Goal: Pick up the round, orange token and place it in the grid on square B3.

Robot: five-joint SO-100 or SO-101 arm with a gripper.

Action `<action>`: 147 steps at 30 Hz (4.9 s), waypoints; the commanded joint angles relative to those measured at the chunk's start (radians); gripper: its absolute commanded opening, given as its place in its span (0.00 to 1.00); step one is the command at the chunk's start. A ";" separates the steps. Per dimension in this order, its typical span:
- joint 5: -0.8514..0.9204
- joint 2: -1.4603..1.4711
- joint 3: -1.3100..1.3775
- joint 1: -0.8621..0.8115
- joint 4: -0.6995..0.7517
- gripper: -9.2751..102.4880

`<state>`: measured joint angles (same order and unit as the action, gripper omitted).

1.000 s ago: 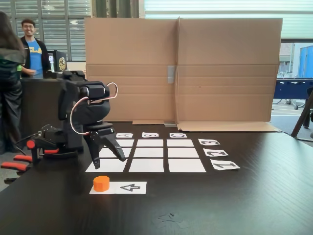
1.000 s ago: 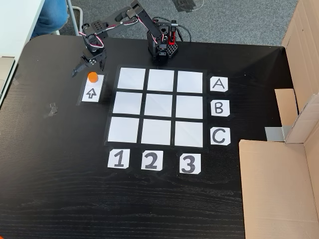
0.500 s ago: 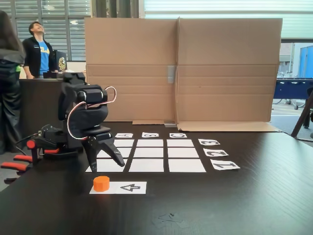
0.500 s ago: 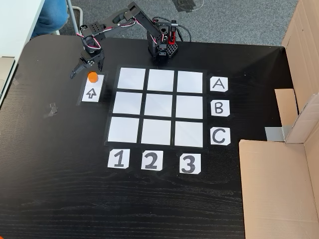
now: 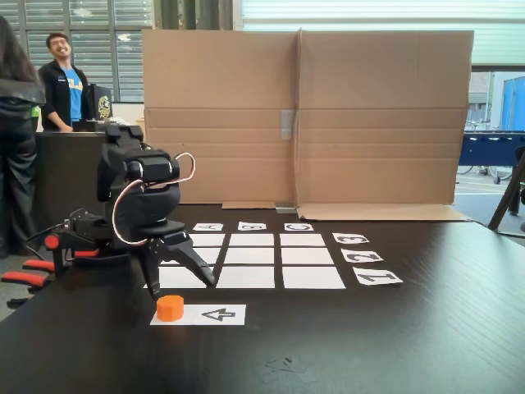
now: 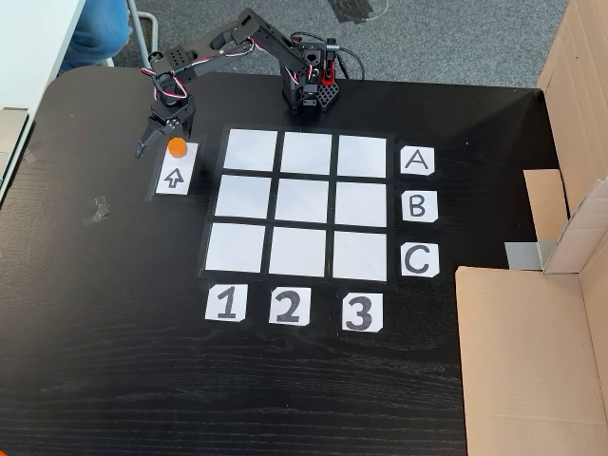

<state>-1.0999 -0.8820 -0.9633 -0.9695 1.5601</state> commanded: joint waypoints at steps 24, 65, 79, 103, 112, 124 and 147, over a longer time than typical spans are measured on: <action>0.009 0.097 0.054 -0.021 -0.043 0.07; 0.123 -0.868 -0.308 0.310 -0.011 0.07; -0.034 -1.126 -0.419 0.839 -0.012 0.07; -0.391 -0.827 -0.598 1.384 -0.236 0.07; -0.437 -0.638 -0.589 1.433 -0.311 0.07; -0.508 -0.460 -0.606 1.483 -0.333 0.07; -0.517 -0.380 -0.638 1.447 -0.391 0.09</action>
<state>-1.6122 -1.2471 -1.6122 0.4970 1.1750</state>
